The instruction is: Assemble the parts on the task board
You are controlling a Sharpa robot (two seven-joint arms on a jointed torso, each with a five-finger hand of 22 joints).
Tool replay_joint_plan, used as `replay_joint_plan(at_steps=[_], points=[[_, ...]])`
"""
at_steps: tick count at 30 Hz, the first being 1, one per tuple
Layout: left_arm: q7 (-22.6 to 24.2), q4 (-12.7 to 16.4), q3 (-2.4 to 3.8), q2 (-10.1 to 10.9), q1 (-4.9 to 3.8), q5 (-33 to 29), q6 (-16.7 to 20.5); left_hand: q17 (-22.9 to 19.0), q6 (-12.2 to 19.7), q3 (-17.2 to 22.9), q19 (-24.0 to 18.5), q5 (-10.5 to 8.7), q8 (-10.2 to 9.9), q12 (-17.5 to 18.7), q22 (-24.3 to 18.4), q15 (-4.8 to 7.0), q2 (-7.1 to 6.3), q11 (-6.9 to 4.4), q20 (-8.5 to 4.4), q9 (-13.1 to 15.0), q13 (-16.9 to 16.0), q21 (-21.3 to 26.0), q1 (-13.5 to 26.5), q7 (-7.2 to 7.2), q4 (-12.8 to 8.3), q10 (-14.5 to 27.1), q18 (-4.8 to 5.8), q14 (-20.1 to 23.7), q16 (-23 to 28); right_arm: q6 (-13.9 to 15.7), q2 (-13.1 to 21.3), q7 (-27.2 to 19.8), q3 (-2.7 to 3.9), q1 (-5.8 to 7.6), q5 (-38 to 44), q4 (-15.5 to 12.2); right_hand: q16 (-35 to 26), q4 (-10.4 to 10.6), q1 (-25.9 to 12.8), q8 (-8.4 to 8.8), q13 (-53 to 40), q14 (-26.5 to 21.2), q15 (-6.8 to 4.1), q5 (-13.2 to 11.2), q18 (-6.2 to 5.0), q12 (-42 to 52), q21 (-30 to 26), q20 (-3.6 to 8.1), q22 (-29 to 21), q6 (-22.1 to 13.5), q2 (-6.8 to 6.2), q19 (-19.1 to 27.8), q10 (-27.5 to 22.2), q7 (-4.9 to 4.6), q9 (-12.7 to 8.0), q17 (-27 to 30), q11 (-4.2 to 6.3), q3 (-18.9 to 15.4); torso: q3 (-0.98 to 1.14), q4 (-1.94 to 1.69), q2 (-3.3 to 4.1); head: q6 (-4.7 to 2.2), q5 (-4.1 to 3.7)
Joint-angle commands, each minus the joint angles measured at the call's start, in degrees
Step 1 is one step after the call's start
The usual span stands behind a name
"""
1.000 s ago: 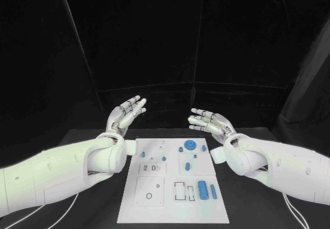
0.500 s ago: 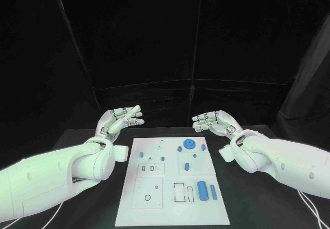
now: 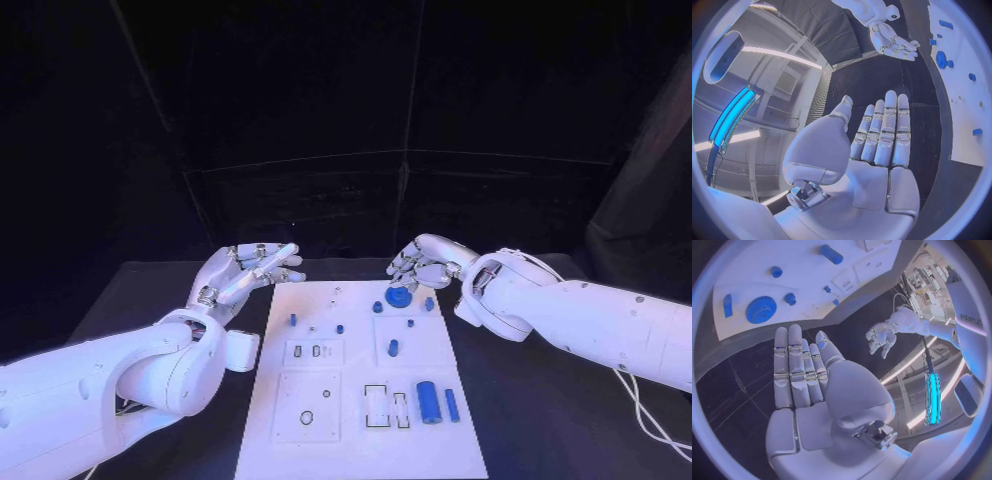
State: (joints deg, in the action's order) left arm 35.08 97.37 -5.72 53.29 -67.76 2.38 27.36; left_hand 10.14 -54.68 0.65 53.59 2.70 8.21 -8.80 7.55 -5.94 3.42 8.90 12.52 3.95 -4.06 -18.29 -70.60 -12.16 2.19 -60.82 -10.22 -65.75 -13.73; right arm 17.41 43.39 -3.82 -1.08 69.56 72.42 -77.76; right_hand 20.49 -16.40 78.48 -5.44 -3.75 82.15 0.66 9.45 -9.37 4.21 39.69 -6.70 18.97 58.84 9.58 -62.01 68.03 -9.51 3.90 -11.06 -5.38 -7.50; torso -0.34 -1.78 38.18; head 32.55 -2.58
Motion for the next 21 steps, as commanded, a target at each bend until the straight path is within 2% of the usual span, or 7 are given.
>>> replay_joint_plan(at_steps=[1, 3, 7, 10, 13, 21], points=[[-0.93, 0.97, 0.05, 0.11, -0.09, 1.79, -2.61, 0.08, -0.38, 0.0, 0.44, 0.2, -0.31, 0.41, -0.14, 0.0, -0.01, 0.0, -0.08, -0.09, 0.09, 0.21, -0.52, -0.04, -0.4, -0.27, -0.32, -0.2, 0.35, -4.35, -0.9, 6.97, 0.08, 0.36, 16.0, 0.2, 6.97, -0.09, -0.5, 1.02, 0.03, 4.58, -0.87, -0.1, -1.03, -0.65, 5.65, 1.09, 3.32, 0.79, -0.91, -1.65, 0.35, 0.39, -0.14, -4.04, 0.57, -0.8, -0.19, -0.66, 1.98, 0.02, -0.25], [-1.07, 1.28, 0.05, 0.1, -0.09, 1.81, -2.89, 0.11, -0.38, -0.01, 0.42, 0.2, -0.39, 0.52, -0.19, -0.02, 0.03, 0.02, -0.07, -0.11, 0.1, 0.27, -0.53, -0.05, -0.42, -0.27, -0.31, -0.16, 0.47, -5.09, -1.45, 7.72, 0.1, 0.59, 18.28, 0.33, 11.97, -0.13, -0.6, 1.58, -0.07, 3.67, -0.84, 0.0, -0.91, -0.42, 8.92, 1.09, 5.75, 0.79, -0.98, -1.36, -0.41, 0.42, -0.12, -6.96, 0.45, -1.11, -0.18, -0.82, 2.53, -0.05, -0.51], [-1.33, 1.61, 0.06, 0.08, -0.1, 1.83, -3.29, 0.16, -0.38, -0.05, 0.4, 0.2, -0.54, 0.74, -0.28, -0.07, 0.08, 0.07, -0.04, -0.13, 0.13, 0.38, -0.55, -0.11, -0.47, -0.24, -0.3, -0.1, 0.68, -6.32, -2.36, 8.71, 0.12, 0.98, 21.11, 0.56, 18.34, -0.08, -0.68, 1.79, -0.05, 3.74, -0.7, 0.03, 0.58, -0.54, 19.29, 0.89, 18.38, 0.3, -0.88, -4.37, -1.48, 0.33, -0.16, -10.88, 0.29, -1.46, -0.22, -1.07, 3.36, -0.03, -0.94], [-1.46, 1.73, 0.06, 0.11, -0.11, 1.83, -3.46, 0.16, -0.38, -0.05, 0.4, 0.2, -0.54, 0.74, -0.28, -0.07, 0.08, 0.07, -0.04, -0.13, 0.13, 0.38, -0.55, -0.11, -0.47, -0.24, -0.3, -0.1, 0.68, -6.96, -2.89, 9.16, 0.12, 1.24, 22.42, 0.69, 21.51, -0.03, -0.66, 1.77, -0.03, 2.96, -0.56, -0.04, 1.07, -0.54, 23.02, 0.64, 22.83, -0.15, -0.86, -4.76, -2.48, 0.28, -0.15, -13.05, 0.09, -1.59, -0.24, -1.14, 3.79, -0.05, -1.07], [-1.56, 1.76, 0.06, 0.12, -0.13, 1.83, -3.56, 0.2, -0.36, -0.07, 0.39, 0.2, -0.65, 0.88, -0.35, -0.1, 0.11, 0.11, -0.02, -0.15, 0.15, 0.46, -0.55, -0.15, -0.49, -0.22, -0.29, -0.05, 0.82, -7.6, -3.41, 9.47, 0.13, 1.41, 23.35, 0.9, 25.31, 0.0, -0.59, 1.77, -0.03, 2.53, -0.43, -0.11, 1.42, -0.49, 25.66, 0.44, 26.07, -0.46, -0.93, -5.21, -3.2, 0.29, -0.15, -16.61, -0.11, -1.66, -0.26, -1.22, 4.26, -0.03, -1.3], [-1.79, 1.86, 0.06, 0.25, -0.18, 1.83, -3.79, 0.25, -0.33, -0.13, 0.37, 0.2, -0.81, 1.11, -0.44, -0.16, 0.16, 0.19, 0.03, -0.17, 0.17, 0.58, -0.52, -0.26, -0.52, -0.17, -0.29, 0.01, 1.04, -7.45, -4.05, 9.69, 0.14, 1.56, 24.55, 1.06, 31.19, 0.0, -0.36, 1.76, -0.04, 2.19, -0.32, -0.2, 2.04, -0.46, 29.5, 0.22, 31.04, -0.75, -0.6, -6.34, -3.55, 0.34, -0.15, -22.27, -0.22, -1.45, -0.28, -1.38, 4.83, 0.07, -1.56]])
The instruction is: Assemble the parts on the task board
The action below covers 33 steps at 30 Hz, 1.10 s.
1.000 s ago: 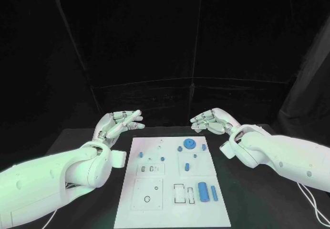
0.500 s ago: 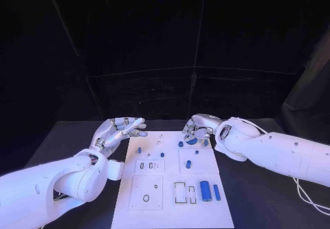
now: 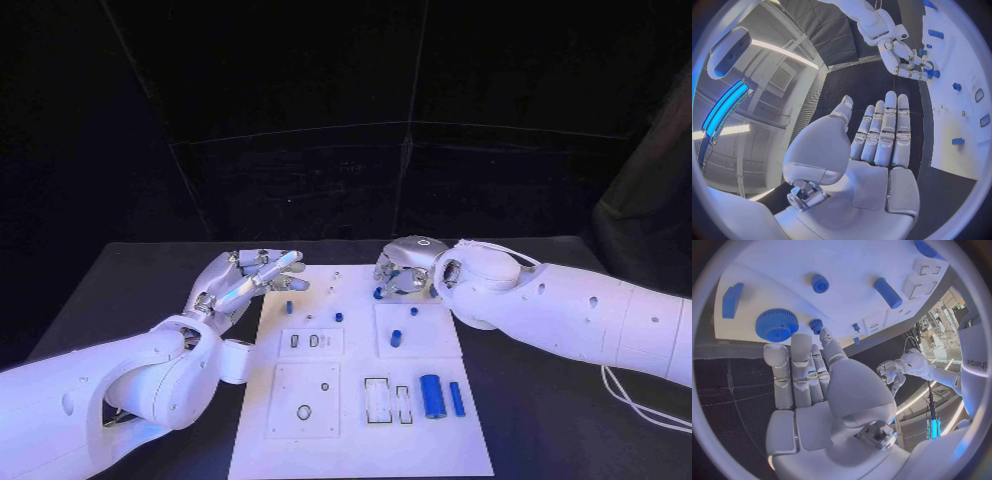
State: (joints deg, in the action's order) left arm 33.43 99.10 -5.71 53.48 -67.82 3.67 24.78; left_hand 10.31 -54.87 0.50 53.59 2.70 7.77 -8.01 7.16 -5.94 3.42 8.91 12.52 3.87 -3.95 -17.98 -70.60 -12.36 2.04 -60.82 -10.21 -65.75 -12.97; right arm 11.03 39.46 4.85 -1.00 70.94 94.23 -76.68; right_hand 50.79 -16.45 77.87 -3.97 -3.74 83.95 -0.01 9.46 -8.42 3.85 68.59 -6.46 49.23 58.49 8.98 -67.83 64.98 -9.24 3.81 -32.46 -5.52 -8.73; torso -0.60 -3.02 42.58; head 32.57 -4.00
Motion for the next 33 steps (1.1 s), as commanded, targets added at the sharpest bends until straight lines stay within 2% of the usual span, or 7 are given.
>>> replay_joint_plan(at_steps=[1, 5, 11, 17, 25, 28, 33], points=[[-0.16, 0.1, 0.06, 0.06, -0.13, 0.54, -1.24, 0.08, -0.14, 0.02, 0.37, 0.2, -0.37, 0.32, -0.05, -0.16, 0.16, 0.19, 0.03, -0.09, 0.06, 0.26, -0.52, -0.06, -0.36, -0.17, -0.29, 0.0, 0.27, -1.18, -0.16, 0.99, 0.06, 0.19, 2.78, -0.03, 1.69, 0.06, 0.26, 0.28, -0.06, 0.4, 0.37, -0.19, 1.2, -0.08, 1.17, -0.03, 1.59, -0.41, 0.07, -0.8, -0.42, 0.07, -0.05, -1.66, -0.06, -0.18, -0.03, -0.16, 0.44, 0.08, -0.13], [-0.31, -0.05, 0.06, 0.02, -0.16, 0.53, -1.39, 0.13, -0.12, -0.01, 0.35, 0.2, -0.51, 0.5, -0.13, -0.21, 0.23, 0.25, 0.06, -0.11, 0.08, 0.36, -0.5, -0.14, -0.37, -0.14, -0.29, 0.04, 0.45, -2.38, -0.51, 0.84, 0.05, 0.21, 2.91, -0.01, 4.35, -0.03, 0.52, 0.27, -0.06, 0.55, 0.36, -0.19, 1.56, -0.02, 2.88, -0.05, 4.07, -0.39, 0.34, -1.72, -0.1, 0.09, -0.05, -4.38, 0.02, 0.07, -0.05, -0.28, 0.59, 0.22, -0.2], [-0.48, -0.06, 0.06, 0.02, -0.21, 0.53, -1.51, 0.15, -0.11, -0.01, 0.34, 0.2, -0.56, 0.58, -0.16, -0.23, 0.28, 0.28, 0.08, -0.11, 0.08, 0.4, -0.49, -0.17, -0.37, -0.12, -0.29, 0.06, 0.52, -3.74, -1.15, 0.63, 0.04, 0.21, 2.97, 0.58, 5.78, -0.06, 0.82, 0.19, -0.02, 0.38, 0.38, -0.25, 1.74, -0.05, 3.93, -0.07, 5.44, -0.1, 0.76, -2.06, 0.18, -0.01, -0.01, -5.53, 0.01, 0.45, 0.08, -0.36, 0.9, 0.48, -0.11], [-0.67, -0.11, 0.06, 0.12, -0.24, 0.53, -1.6, 0.2, -0.07, -0.02, 0.33, 0.2, -0.71, 0.77, -0.24, -0.28, 0.38, 0.34, 0.12, -0.12, 0.09, 0.49, -0.48, -0.24, -0.39, -0.07, -0.28, 0.07, 0.68, -4.4, -1.36, 0.34, 0.04, 0.2, 2.98, 0.51, 8.04, -0.14, 1.27, 0.02, -0.01, 0.48, 0.31, -0.42, 2.1, 0.04, 5.45, -0.06, 7.8, 0.71, 1.41, -3.06, 0.94, 0.07, 0.05, -7.95, 0.14, 1.08, 0.04, -0.26, 0.96, 0.71, 0.05], [-0.84, -0.21, 0.06, 0.21, -0.31, 0.53, -1.62, 0.24, -0.05, -0.01, 0.33, 0.2, -0.81, 0.91, -0.3, -0.31, 0.49, 0.38, 0.15, -0.13, 0.1, 0.55, -0.5, -0.29, -0.41, -0.03, -0.29, 0.08, 0.8, -4.84, -1.31, 0.63, 0.03, 0.2, 3.29, 0.32, 12.21, -0.29, 3.44, -0.38, -0.09, 0.81, -0.2, -2.85, 2.87, 0.36, 8.44, 0.35, 12.61, 2.99, 3.17, -5.3, 3.64, 0.45, 0.18, -12.38, 0.8, 3.74, 0.07, -0.28, 1.18, 0.8, -0.05], [-0.91, -0.23, 0.06, 0.27, -0.33, 0.53, -1.66, 0.27, -0.03, 0.0, 0.33, 0.2, -0.87, 0.99, -0.33, -0.33, 0.55, 0.4, 0.16, -0.13, 0.1, 0.58, -0.52, -0.31, -0.42, -0.01, -0.29, 0.07, 0.86, -2.61, -1.24, 0.71, 0.03, 0.2, 3.67, 0.21, 13.32, -0.3, 4.31, -0.56, -0.16, 0.8, -0.36, -3.35, 3.13, 0.44, 9.38, 0.49, 14.15, 3.95, 3.47, -6.0, 4.69, 0.57, 0.26, -13.5, 0.98, 5.01, 0.13, -0.23, 1.16, 0.85, -0.11], [-1.03, -0.23, 0.06, 0.4, -0.35, 0.49, -1.73, 0.31, 0.0, 0.04, 0.32, 0.21, -0.99, 1.14, -0.4, -0.36, 0.69, 0.44, 0.19, -0.13, 0.11, 0.66, -0.59, -0.34, -0.48, 0.03, -0.29, 0.1, 1.01, 5.74, -0.86, 0.17, 0.04, 0.19, 4.12, -0.78, 14.62, -0.22, 5.64, -0.7, -0.27, 0.6, -0.63, -4.37, 3.44, 0.39, 10.66, 0.81, 16.11, 5.42, 3.54, -6.75, 6.27, 0.89, 0.44, -14.56, 1.35, 7.87, 0.11, -0.26, 1.22, 0.69, -0.17]])
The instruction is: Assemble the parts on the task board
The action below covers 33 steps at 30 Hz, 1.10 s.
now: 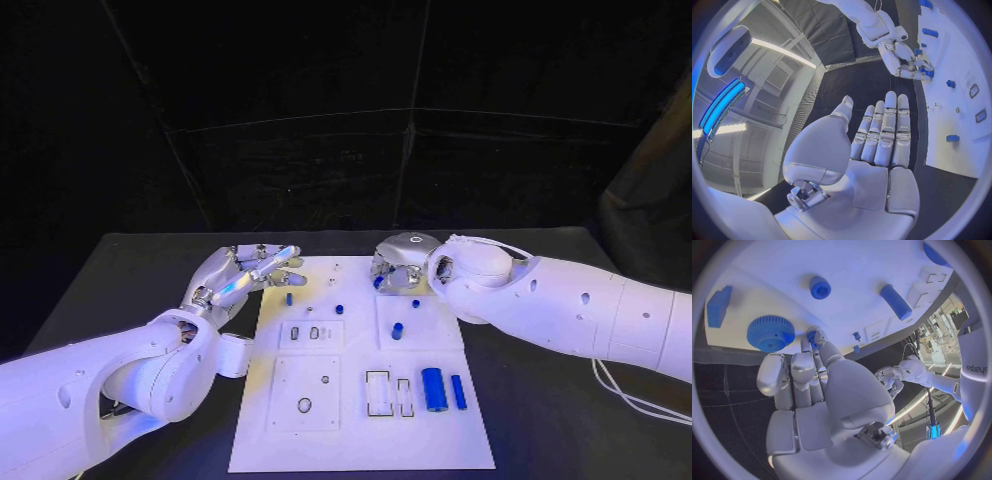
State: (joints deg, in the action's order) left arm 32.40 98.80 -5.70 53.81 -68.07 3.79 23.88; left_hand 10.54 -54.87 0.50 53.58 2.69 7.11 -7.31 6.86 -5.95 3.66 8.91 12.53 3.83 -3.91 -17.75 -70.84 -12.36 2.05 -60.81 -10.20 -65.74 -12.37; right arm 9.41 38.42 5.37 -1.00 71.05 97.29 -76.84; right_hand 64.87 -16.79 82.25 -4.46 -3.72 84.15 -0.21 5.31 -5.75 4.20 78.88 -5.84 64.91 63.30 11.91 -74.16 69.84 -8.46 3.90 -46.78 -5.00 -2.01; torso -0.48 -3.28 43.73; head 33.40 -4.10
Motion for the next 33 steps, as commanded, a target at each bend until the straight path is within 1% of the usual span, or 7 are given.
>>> replay_joint_plan(at_steps=[1, 8, 16, 18, 22, 30, 33], points=[[-0.02, 0.08, 0.05, 0.08, -0.1, 0.31, -0.85, 0.08, -0.01, 0.04, 0.32, 0.21, -0.33, 0.44, -0.1, -0.36, 0.46, 0.43, 0.19, -0.09, 0.07, 0.43, -0.36, -0.34, -0.48, 0.02, -0.29, 0.09, 0.41, 8.39, 0.25, -0.38, 0.04, 0.08, 1.09, -0.79, 0.71, 0.13, 1.27, -0.12, -0.28, 0.33, -0.41, -0.27, 0.79, -0.08, 0.5, 0.2, 0.57, 0.7, 0.41, -0.4, 1.51, 0.11, 0.35, -0.31, 0.82, 1.69, -0.01, 0.0, 0.06, -0.15, -0.07], [-0.09, 0.22, 0.05, 0.17, -0.17, 0.14, -1.0, 0.13, 0.02, 0.07, 0.3, 0.21, -0.46, 0.62, -0.18, -0.4, 0.61, 0.48, 0.22, -0.09, 0.08, 0.52, -0.4, -0.38, -0.52, 0.08, -0.29, 0.13, 0.58, 13.28, -0.44, 0.3, 0.08, 0.09, 0.93, -0.79, 1.47, 0.12, 0.17, 0.7, -0.1, -0.03, -0.12, -0.48, 0.84, -0.62, 1.07, -0.03, 1.19, 0.29, -1.12, -0.17, 0.89, -0.29, 0.15, -0.52, 0.58, 4.79, -0.06, -0.1, 0.13, -0.65, 0.01], [-0.23, 0.18, 0.05, 0.08, -0.23, 0.11, -1.35, 0.17, 0.07, 0.07, 0.28, 0.2, -0.56, 0.75, -0.24, -0.43, 0.66, 0.51, 0.25, -0.09, 0.08, 0.59, -0.45, -0.4, -0.58, 0.13, -0.29, 0.16, 0.7, 15.42, -4.04, 0.16, 0.12, 0.12, 0.21, 3.06, 2.03, 0.17, -1.3, 0.75, -0.1, -0.32, 0.11, -0.52, 0.83, -0.53, 1.45, -0.35, 1.57, -0.08, -2.77, 0.1, 0.38, -0.5, 0.1, -0.46, 0.33, 8.71, -0.07, -0.34, 0.28, -1.21, 0.21], [-0.27, 0.13, 0.05, 0.04, -0.24, 0.11, -1.42, 0.17, 0.07, 0.07, 0.28, 0.2, -0.56, 0.75, -0.24, -0.43, 0.66, 0.51, 0.25, -0.09, 0.08, 0.59, -0.45, -0.4, -0.58, 0.13, -0.29, 0.16, 0.7, 15.34, -5.05, -0.1, 0.12, 0.16, -0.13, 4.14, 2.4, 0.25, -2.49, 0.73, -0.12, -0.42, 0.09, -0.54, 0.86, -0.53, 1.64, -0.51, 1.76, -0.2, -3.94, 0.22, 0.24, -0.54, 0.11, -0.44, 0.11, 11.53, -0.04, -0.26, 0.3, -1.25, 0.32], [-0.35, 0.22, 0.05, 0.08, -0.39, 0.11, -1.5, 0.18, 0.09, 0.07, 0.27, 0.2, -0.61, 0.82, -0.26, -0.44, 0.67, 0.52, 0.26, -0.1, 0.09, 0.62, -0.47, -0.4, -0.61, 0.16, -0.29, 0.17, 0.75, 14.54, -7.33, -0.68, 0.12, 0.44, -0.75, 6.32, 2.69, 0.36, -3.71, 0.77, -0.12, -0.51, 0.25, -0.49, 0.85, -0.57, 1.79, -0.58, 1.91, -0.34, -5.13, 0.32, 0.05, -0.62, 0.12, -0.36, 0.09, 14.34, -0.18, -0.48, 0.67, -1.57, 0.15], [-0.46, 0.17, 0.05, -0.03, -0.55, 0.11, -1.57, 0.2, 0.12, 0.06, 0.26, 0.2, -0.66, 0.89, -0.29, -0.46, 0.68, 0.53, 0.27, -0.1, 0.1, 0.65, -0.48, -0.4, -0.63, 0.2, -0.29, 0.19, 0.81, 11.51, -10.33, -1.52, 0.12, 0.58, -0.47, 9.3, 3.11, 0.69, -5.63, 0.77, -0.13, -0.63, 0.45, -0.1, 0.85, -0.58, 1.98, -0.72, 2.12, -0.61, -6.99, 0.41, -0.32, -0.8, 0.14, -0.15, -0.02, 19.11, -0.27, -0.73, 0.92, -1.43, 0.03], [-0.47, 0.21, 0.05, -0.03, -0.61, 0.1, -1.55, 0.2, 0.12, 0.06, 0.26, 0.2, -0.66, 0.89, -0.29, -0.46, 0.68, 0.53, 0.27, -0.1, 0.1, 0.65, -0.48, -0.4, -0.63, 0.2, -0.29, 0.19, 0.81, 10.6, -10.85, -1.53, 0.12, 0.6, -0.38, 9.89, 3.2, 0.87, -6.13, 0.79, -0.11, -0.64, 0.49, -0.38, 0.85, -0.6, 1.99, -0.76, 2.12, -0.75, -7.4, 0.43, -0.48, -0.82, 0.13, -0.13, -0.08, 19.78, -0.19, -0.75, 0.99, -1.32, 0.3]])
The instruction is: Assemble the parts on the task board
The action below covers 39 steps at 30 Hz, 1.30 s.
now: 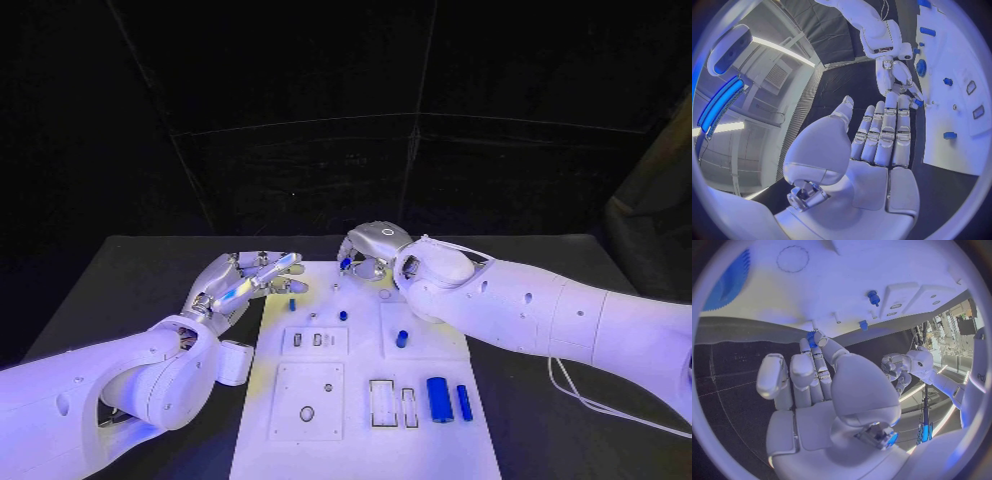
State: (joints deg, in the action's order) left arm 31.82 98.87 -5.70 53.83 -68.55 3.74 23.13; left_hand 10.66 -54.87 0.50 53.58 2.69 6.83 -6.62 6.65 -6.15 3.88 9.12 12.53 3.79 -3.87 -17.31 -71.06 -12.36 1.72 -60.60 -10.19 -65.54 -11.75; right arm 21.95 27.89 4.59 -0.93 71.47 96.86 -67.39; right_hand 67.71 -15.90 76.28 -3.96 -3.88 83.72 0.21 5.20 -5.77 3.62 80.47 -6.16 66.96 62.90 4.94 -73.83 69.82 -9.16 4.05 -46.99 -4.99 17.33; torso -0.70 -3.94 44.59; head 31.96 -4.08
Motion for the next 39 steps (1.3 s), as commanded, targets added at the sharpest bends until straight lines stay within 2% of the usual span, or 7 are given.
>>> replay_joint_plan(at_steps=[1, 21, 23, 27, 30, 34, 39], points=[[0.09, 0.13, 0.05, -0.06, -0.15, 0.16, -0.79, 0.09, 0.12, 0.06, 0.26, 0.2, -0.38, 0.2, -0.07, -0.25, 0.46, 0.32, 0.27, -0.06, 0.05, 0.21, -0.26, -0.4, -0.31, -0.02, -0.29, -0.02, 0.2, -2.18, -0.5, -0.77, 0.04, 0.18, 0.07, 0.62, 0.39, 0.02, -0.29, 0.31, 0.05, -0.22, 0.08, -0.3, 0.86, -0.03, 0.4, -0.45, 0.08, -0.41, -0.55, 0.1, -0.51, -0.15, -0.03, 0.07, -0.11, 0.6, 0.07, -0.04, 0.13, 0.09, 0.32], [-0.03, -0.09, 0.05, -0.15, -0.38, 0.16, -0.89, 0.14, 0.18, 0.02, 0.23, 0.2, -0.52, 0.4, -0.15, -0.29, 0.47, 0.36, 0.31, -0.07, 0.07, 0.3, -0.26, -0.42, -0.36, 0.11, -0.29, 0.02, 0.35, -5.56, -2.38, -0.06, 0.03, 0.19, 0.71, 2.62, -0.47, 0.66, -1.64, 0.46, 0.18, -0.76, 0.34, -0.88, 0.65, -0.18, -0.04, -0.62, -0.99, -1.4, -1.84, 0.93, -1.73, -0.39, -0.16, 1.95, -0.4, 2.18, -0.07, 0.04, 0.24, 0.44, 0.25], [-0.07, -0.09, 0.05, -0.16, -0.39, 0.16, -0.97, 0.16, 0.2, 0.0, 0.22, 0.2, -0.57, 0.48, -0.18, -0.3, 0.49, 0.37, 0.32, -0.07, 0.08, 0.33, -0.26, -0.43, -0.37, 0.16, -0.29, 0.02, 0.4, -5.31, -2.6, 0.15, 0.02, 0.18, 0.77, 2.97, -2.47, 1.02, -2.56, 0.56, 0.4, -1.77, 1.02, -1.26, -0.05, -0.22, -1.7, -1.02, -4.62, -3.82, -3.0, 3.67, -4.66, -1.21, -0.45, 5.24, -1.09, 2.67, -0.09, 0.02, 0.23, 0.47, 0.22], [-0.14, -0.09, 0.05, -0.15, -0.41, 0.16, -1.12, 0.17, 0.22, -0.01, 0.21, 0.2, -0.6, 0.52, -0.19, -0.31, 0.49, 0.38, 0.33, -0.07, 0.08, 0.35, -0.25, -0.44, -0.38, 0.18, -0.29, 0.03, 0.43, -4.72, -2.98, 0.58, 0.02, 0.18, 0.84, 3.52, -13.05, 1.83, -2.78, 0.49, 0.37, -7.71, 2.29, -1.65, -3.25, 0.01, -10.42, -2.37, -20.98, -9.91, -5.33, 16.09, -12.22, -2.44, -0.45, 20.49, -2.94, 2.93, -0.08, 0.01, 0.27, 0.34, 0.14], [-0.2, -0.11, 0.05, -0.13, -0.44, 0.16, -1.23, 0.19, 0.25, -0.04, 0.2, 0.2, -0.67, 0.62, -0.23, -0.33, 0.5, 0.41, 0.35, -0.07, 0.09, 0.39, -0.24, -0.47, -0.39, 0.24, -0.29, 0.05, 0.51, -3.85, -3.05, 0.83, 0.02, 0.18, 0.86, 3.49, -15.13, 3.14, -1.79, 0.6, 0.27, -9.42, 2.83, -1.9, -4.49, 0.25, -15.45, -3.05, -28.29, -16.25, -6.76, 21.33, -17.16, -2.77, -0.54, 22.04, -3.45, 1.4, -0.06, 0.04, 0.29, 0.4, 0.18], [-0.26, -0.14, 0.05, -0.11, -0.45, 0.16, -1.37, 0.21, 0.28, -0.08, 0.18, 0.2, -0.73, 0.72, -0.27, -0.36, 0.51, 0.43, 0.37, -0.07, 0.09, 0.43, -0.21, -0.49, -0.39, 0.3, -0.29, 0.07, 0.6, -2.81, -2.67, 1.04, 0.02, 0.18, 0.87, 2.96, -15.41, 4.0, -1.11, 0.64, 0.16, -9.51, 2.93, -1.76, -4.65, 0.89, -16.49, -3.15, -29.47, -18.08, -7.14, 21.74, -17.56, -2.89, -0.54, 22.47, -3.55, 0.55, -0.04, 0.09, 0.31, 0.45, 0.01], [-0.24, -0.14, 0.05, -0.12, -0.47, 0.16, -1.6, 0.23, 0.3, -0.11, 0.16, 0.19, -0.78, 0.78, -0.29, -0.38, 0.52, 0.45, 0.38, -0.07, 0.09, 0.47, -0.17, -0.51, -0.38, 0.33, -0.29, 0.09, 0.66, -1.08, 0.31, 1.43, 0.03, 0.18, 0.6, -0.25, -14.91, 5.13, -0.41, -0.34, 0.01, -8.15, 2.56, -0.78, -4.09, 2.84, -14.99, -2.87, -26.64, -12.89, -6.87, 18.51, -15.11, -2.56, 0.09, 22.7, -3.11, 0.12, -0.05, 0.18, 0.3, 0.44, 0.03]])
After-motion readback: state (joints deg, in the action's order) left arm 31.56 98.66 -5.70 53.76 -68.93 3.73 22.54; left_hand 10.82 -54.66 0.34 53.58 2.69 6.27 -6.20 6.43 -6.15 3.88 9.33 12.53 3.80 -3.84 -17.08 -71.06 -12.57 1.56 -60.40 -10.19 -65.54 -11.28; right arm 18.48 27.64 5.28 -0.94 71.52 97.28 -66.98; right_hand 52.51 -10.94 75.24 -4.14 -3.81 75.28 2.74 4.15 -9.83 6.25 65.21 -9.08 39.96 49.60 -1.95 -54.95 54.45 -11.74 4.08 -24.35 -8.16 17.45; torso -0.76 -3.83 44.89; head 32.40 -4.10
